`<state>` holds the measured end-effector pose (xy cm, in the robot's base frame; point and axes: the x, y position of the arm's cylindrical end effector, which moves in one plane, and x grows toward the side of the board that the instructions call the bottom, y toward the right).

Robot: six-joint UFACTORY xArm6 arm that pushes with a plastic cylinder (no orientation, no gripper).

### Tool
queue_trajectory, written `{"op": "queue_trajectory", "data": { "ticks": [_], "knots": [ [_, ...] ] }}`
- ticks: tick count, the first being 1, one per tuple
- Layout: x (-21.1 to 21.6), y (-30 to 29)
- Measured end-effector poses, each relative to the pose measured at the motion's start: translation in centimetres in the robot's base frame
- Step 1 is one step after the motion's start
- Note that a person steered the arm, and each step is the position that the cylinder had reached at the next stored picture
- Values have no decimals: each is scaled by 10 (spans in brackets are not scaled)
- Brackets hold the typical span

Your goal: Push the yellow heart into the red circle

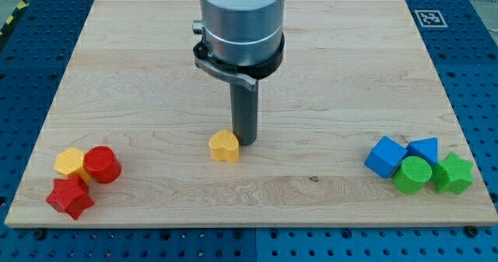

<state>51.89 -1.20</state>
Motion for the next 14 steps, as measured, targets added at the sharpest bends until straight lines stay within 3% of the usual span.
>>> {"op": "queue_trajectory", "data": {
  "ticks": [2,9,12,14],
  "knots": [
    [32,-1],
    [35,-116],
    [31,-129],
    [-98,-100]
  ]
}}
